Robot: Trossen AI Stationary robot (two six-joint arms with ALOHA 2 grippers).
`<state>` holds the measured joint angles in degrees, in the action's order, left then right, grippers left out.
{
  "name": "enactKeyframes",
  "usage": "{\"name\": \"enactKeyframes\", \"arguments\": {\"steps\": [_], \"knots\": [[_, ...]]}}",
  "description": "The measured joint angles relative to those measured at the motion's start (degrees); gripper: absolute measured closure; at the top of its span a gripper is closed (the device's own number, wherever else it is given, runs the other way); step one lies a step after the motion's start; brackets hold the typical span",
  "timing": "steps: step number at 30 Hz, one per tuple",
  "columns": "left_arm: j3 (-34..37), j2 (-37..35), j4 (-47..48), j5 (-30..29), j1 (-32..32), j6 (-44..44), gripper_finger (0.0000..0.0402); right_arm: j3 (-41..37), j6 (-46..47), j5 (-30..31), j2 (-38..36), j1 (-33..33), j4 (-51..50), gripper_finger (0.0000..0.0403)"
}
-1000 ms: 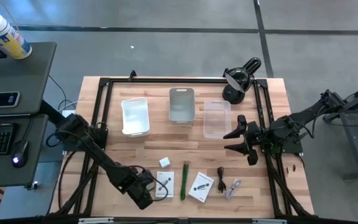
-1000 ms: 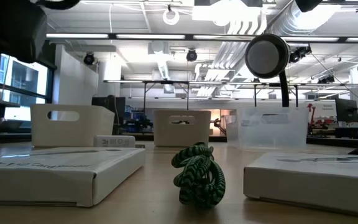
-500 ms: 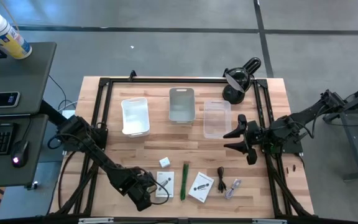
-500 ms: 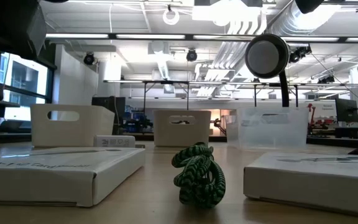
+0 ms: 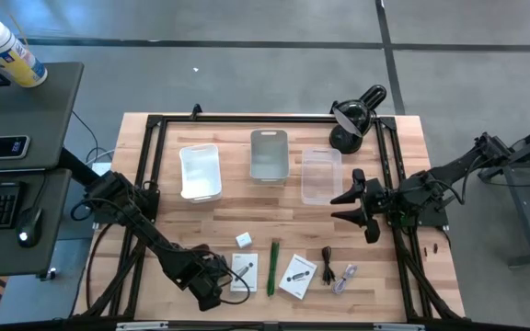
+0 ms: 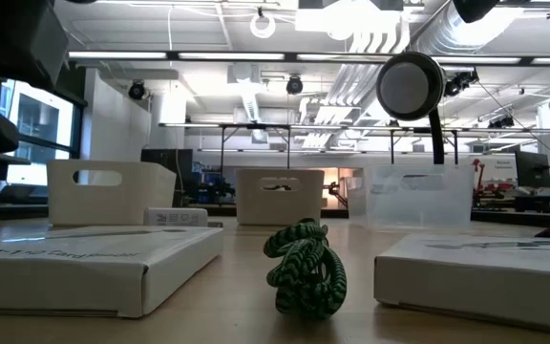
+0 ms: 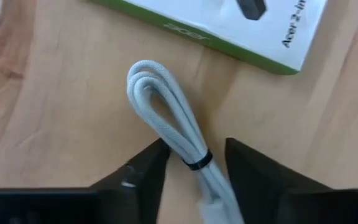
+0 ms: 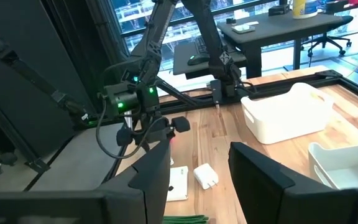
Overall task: Pick and place items into bin
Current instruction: Put the white USB cable into the white bin
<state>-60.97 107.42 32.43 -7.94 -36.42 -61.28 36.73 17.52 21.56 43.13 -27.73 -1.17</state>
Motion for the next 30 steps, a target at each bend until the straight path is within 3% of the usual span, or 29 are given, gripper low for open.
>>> {"name": "enactKeyframes", "arguments": {"steps": [8,16,23,30], "knots": [[0.09,-0.02,0.95,-0.86,0.04,0.17,0.0386,0.0,0.0,0.0,-0.01,0.0,-0.39,0.025],[0.25,-1.1,0.98,-2.19,0.12,-0.89,0.0354,-0.02,0.0,0.0,-0.01,0.0,-0.46,0.0249],[0.51,-5.46,2.12,-9.18,1.72,-0.82,0.0392,-0.02,0.0,0.0,-0.01,-0.01,-0.5,0.0249],[0.37,-10.23,2.14,-11.73,3.95,0.91,0.038,-0.02,0.0,-0.02,0.0,-0.02,-0.77,0.0249]]}}
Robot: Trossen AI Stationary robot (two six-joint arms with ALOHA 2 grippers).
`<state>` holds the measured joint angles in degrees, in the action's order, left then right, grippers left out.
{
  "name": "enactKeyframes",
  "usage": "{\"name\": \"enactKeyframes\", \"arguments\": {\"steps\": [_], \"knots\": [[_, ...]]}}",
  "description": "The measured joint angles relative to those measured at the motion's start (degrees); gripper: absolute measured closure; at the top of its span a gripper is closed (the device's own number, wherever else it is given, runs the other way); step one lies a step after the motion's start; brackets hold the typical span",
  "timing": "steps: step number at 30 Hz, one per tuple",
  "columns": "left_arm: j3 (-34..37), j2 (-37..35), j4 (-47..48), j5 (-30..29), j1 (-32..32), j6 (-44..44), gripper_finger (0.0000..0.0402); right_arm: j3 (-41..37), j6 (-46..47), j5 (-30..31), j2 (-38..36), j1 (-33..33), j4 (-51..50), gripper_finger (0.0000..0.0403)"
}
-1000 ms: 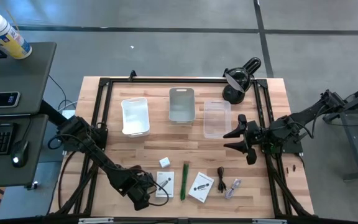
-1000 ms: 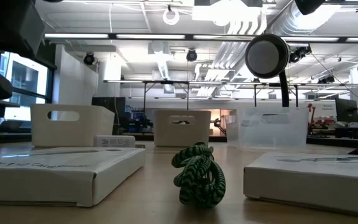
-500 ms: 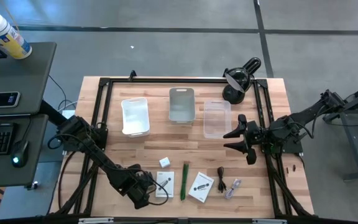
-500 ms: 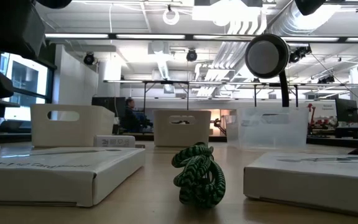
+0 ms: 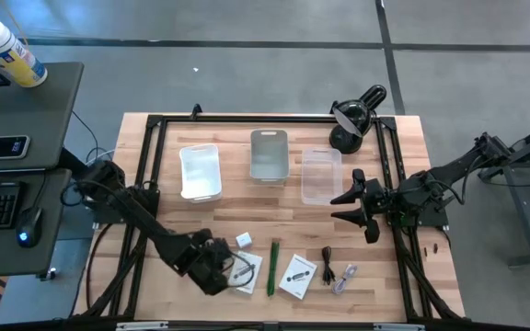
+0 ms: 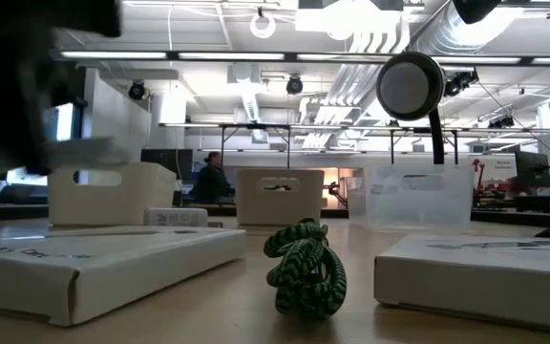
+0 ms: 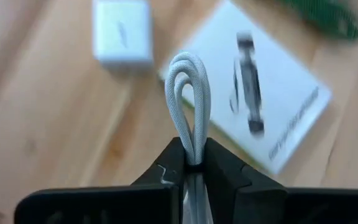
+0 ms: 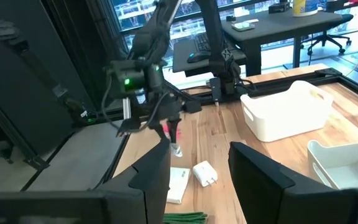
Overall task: Pick and place items into bin
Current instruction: Put the white USB cable into the white bin
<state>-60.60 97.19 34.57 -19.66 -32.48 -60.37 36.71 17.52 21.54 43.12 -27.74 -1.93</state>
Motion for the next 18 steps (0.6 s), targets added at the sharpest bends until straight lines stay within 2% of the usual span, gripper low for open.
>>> {"name": "enactKeyframes", "arguments": {"steps": [8,14,18], "knots": [[-0.09,-7.81,5.55,-4.91,3.89,4.71,0.0395,0.0,0.46,-0.02,0.01,0.0,-0.9,0.0249],[-0.13,-16.49,19.79,-8.52,9.45,7.36,0.0391,0.0,0.49,0.27,0.01,0.0,-0.87,0.0249],[-0.13,-22.21,29.67,-11.2,15.66,10.61,0.0396,0.0,0.46,4.09,-0.01,0.0,-0.81,0.0249]]}}
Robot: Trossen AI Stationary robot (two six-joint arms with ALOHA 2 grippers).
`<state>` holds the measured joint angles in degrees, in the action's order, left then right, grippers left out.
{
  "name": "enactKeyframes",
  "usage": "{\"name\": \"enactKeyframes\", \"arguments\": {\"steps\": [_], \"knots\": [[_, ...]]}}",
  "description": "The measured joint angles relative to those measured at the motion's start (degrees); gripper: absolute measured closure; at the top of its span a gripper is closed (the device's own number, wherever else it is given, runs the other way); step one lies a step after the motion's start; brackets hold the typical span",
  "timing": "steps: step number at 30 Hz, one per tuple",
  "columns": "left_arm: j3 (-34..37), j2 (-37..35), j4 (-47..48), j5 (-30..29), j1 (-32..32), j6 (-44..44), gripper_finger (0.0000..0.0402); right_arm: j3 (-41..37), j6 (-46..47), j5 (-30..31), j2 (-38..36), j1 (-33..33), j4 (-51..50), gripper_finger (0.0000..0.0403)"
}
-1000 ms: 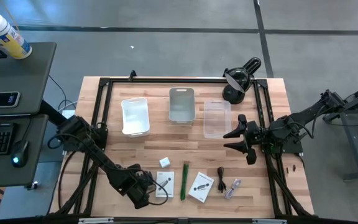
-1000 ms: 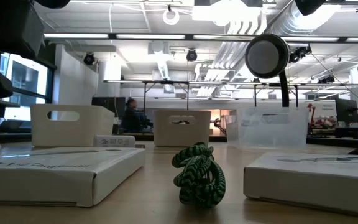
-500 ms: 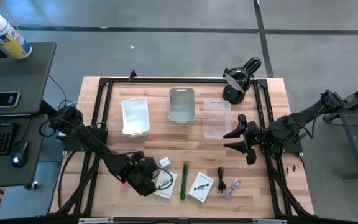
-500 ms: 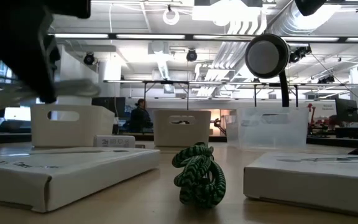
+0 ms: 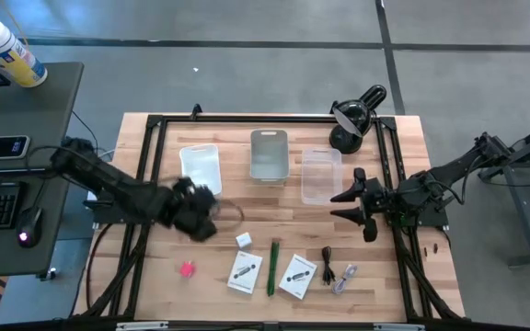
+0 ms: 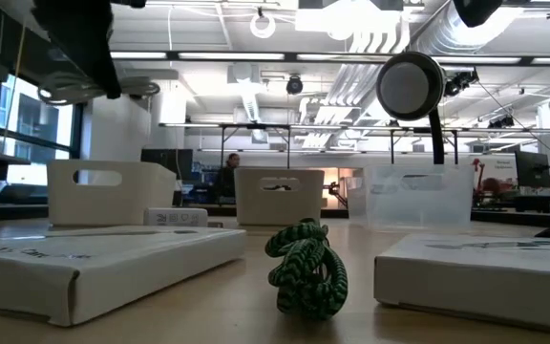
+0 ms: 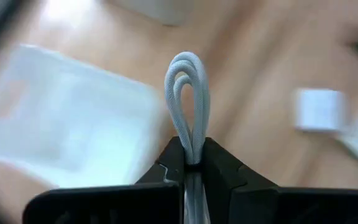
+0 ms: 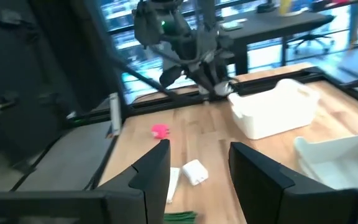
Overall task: Pick and place items into bin
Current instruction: Put the white USB cable into the white bin
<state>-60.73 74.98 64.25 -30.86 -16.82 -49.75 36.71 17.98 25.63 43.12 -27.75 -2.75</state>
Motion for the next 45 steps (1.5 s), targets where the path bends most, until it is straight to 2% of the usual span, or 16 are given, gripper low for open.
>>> {"name": "enactKeyframes", "arguments": {"steps": [3,6,9,13,19,33,45], "knots": [[0.0,-3.35,4.94,-0.47,6.52,4.03,0.0394,0.0,0.07,2.67,0.01,0.01,0.78,0.0249],[0.0,-5.67,4.88,-0.77,13.71,10.57,0.0394,0.0,0.04,4.28,0.0,0.0,0.88,0.0249],[-0.03,-6.38,2.79,-0.43,20.95,17.54,0.0396,0.0,0.04,6.94,0.02,0.0,0.86,0.0249],[1.2,-6.45,-3.59,2.89,29.25,25.08,0.0397,0.0,0.11,9.68,0.0,0.0,0.87,0.0249],[7.68,-6.4,-10.76,9.3,37.99,26.98,0.0397,0.0,1.7,11.26,0.02,0.0,0.88,0.0249],[16.58,-5.74,-18.23,11.42,40.17,28.94,0.0392,0.0,2.58,13.6,0.0,0.0,0.86,0.0249],[16.92,-5.7,-18.36,10.91,40.17,28.52,0.0306,0.0,2.79,13.68,0.01,0.01,0.84,0.0249]]}}
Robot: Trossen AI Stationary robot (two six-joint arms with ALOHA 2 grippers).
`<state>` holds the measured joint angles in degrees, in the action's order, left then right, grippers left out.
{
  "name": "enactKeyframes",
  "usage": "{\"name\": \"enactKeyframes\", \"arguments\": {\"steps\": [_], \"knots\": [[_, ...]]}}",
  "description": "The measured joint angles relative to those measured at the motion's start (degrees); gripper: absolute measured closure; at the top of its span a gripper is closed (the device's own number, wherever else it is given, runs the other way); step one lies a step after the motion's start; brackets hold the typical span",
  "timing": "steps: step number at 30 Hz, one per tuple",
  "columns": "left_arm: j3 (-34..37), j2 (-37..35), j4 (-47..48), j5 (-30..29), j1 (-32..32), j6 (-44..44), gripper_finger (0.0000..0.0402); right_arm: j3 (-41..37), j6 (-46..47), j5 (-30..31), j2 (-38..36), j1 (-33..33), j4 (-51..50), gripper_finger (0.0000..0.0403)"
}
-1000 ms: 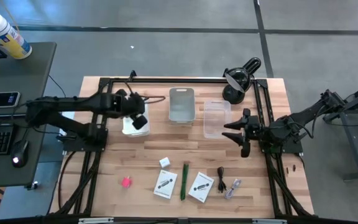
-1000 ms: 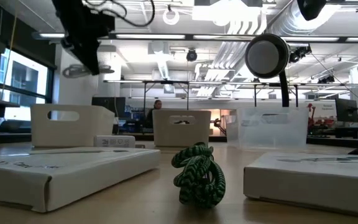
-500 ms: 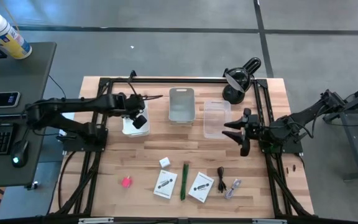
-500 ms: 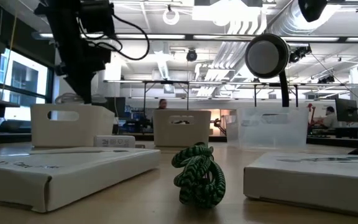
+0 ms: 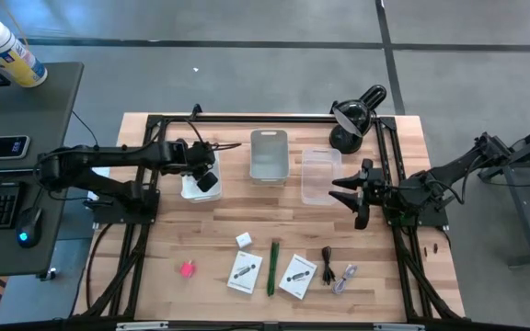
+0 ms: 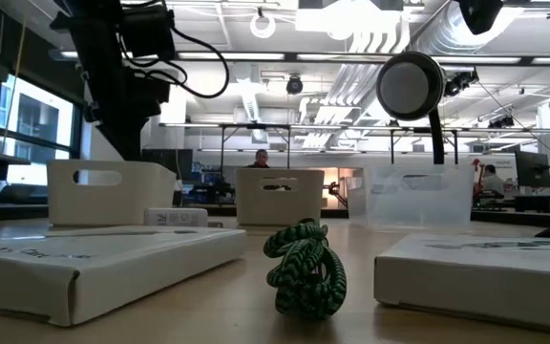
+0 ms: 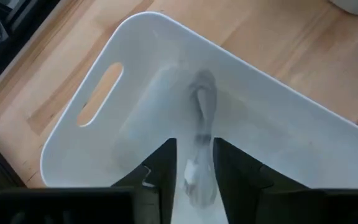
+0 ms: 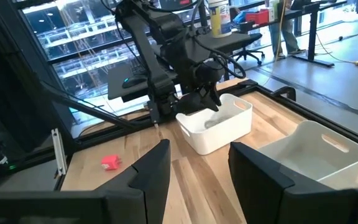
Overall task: Pick and place items into bin
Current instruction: Put the white USB cable into the white bin, then move the black USB cable to the center of the table
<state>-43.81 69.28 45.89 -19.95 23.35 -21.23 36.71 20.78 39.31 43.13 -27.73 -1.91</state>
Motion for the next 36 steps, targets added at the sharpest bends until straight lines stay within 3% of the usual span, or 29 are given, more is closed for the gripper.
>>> {"name": "enactKeyframes", "arguments": {"steps": [7,15,25,31,36], "knots": [[-1.16,0.0,-0.07,2.51,-0.11,4.0,0.0276,0.0,0.39,-0.92,0.0,-0.01,0.01,0.0249],[-9.24,-0.02,-2.86,12.16,-3.0,22.49,0.0271,0.0,1.31,-8.24,-0.01,0.0,-2.17,0.0249],[-16.51,-0.07,-12.82,24.39,-14.65,39.73,0.027,0.0,21.78,-19.09,0.01,-0.57,-17.63,0.025],[-16.52,-0.07,-14.84,21.41,-21.01,40.94,0.027,0.0,29.52,-21.08,1.24,-3.93,-24.69,0.0253],[-16.52,-0.07,-13.99,20.33,-24.7,40.5,0.027,-0.02,30.45,-22.66,6.08,-6.95,-26.88,0.0265]]}}
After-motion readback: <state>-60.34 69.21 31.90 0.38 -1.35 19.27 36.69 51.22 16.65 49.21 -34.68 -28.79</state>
